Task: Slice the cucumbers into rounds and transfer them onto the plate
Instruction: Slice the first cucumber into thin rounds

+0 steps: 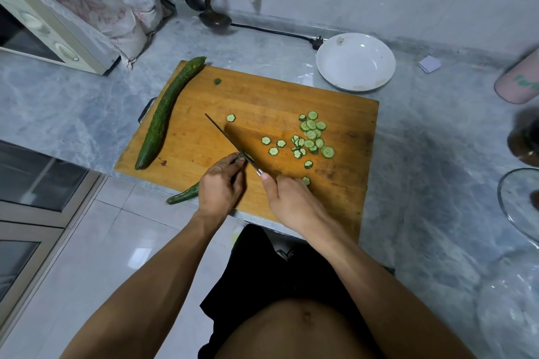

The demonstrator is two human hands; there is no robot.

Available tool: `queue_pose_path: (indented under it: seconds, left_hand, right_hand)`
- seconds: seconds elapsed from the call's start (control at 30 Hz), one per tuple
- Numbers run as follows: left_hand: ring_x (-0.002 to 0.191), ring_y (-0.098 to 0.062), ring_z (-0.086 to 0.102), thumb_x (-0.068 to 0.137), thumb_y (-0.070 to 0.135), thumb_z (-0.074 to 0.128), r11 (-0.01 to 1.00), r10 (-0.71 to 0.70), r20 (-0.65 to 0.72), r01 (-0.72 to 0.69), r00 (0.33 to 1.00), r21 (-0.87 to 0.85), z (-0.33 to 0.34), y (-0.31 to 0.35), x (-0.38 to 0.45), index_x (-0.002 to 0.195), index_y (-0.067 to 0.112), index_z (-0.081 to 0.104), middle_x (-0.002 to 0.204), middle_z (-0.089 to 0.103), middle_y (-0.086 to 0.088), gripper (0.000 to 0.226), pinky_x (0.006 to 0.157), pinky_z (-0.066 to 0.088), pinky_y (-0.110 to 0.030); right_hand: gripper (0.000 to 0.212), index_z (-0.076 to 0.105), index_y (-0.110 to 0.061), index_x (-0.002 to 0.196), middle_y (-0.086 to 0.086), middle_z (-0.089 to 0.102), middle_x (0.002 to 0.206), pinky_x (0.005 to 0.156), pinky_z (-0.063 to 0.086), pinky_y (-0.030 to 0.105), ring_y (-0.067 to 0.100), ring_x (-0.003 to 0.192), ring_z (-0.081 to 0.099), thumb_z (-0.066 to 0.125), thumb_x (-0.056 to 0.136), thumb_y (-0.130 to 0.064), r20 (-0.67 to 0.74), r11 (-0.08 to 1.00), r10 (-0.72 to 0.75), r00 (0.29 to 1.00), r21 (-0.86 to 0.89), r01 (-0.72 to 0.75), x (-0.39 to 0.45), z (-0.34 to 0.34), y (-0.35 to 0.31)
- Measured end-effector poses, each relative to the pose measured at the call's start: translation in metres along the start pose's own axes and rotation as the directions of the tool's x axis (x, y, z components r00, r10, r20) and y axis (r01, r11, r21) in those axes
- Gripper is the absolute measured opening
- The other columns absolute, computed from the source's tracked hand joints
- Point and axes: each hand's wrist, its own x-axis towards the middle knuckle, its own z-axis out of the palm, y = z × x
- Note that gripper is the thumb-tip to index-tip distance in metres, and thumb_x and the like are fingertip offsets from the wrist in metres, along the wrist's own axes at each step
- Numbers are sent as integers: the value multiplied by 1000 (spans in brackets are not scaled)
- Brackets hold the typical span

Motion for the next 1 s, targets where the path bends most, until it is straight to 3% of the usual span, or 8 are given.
queue_pose_path:
  seconds: [0.17,0.4,0.73,1.0]
  left_hand:
    - [93,-28,71,84,20,56,1000,9,12,-9,1000,-9,-5,0,2,101,9,77,115,71,-9,29,70,56,-31]
    - [90,-29,71,84,18,57,1000,-8,12,8,1000,-7,-3,0,2,96,7,77,112,72,-10,26,68,57,-34]
    - [90,-29,71,87,27,47,1000,10,1,-10,1000,-15,-2,0,1,97,8,77,112,72,-9,36,66,56,-33]
    - [87,-29,70,82,12,60,1000,7,6,-7,1000,-25,-2,1,1,97,9,76,112,72,-7,23,64,56,-32]
  right_hand:
    - [54,53,-12,82,12,61,81,62,45,37,31,75,59,23,104,-51,16,999,-22,1000,-31,23,-13,-5,3]
    - [50,41,-20,70,2,49,68,59,34,33,27,69,52,22,105,-51,27,998,-36,999,-56,37,-23,-6,2]
    - [51,42,-19,71,4,50,72,60,35,33,25,71,54,21,104,-52,49,1000,-20,999,-20,21,-20,-8,1]
    - [51,47,-13,78,12,56,80,64,39,36,35,80,55,23,105,-49,22,1000,-2,1000,-24,2,1,4,-4]
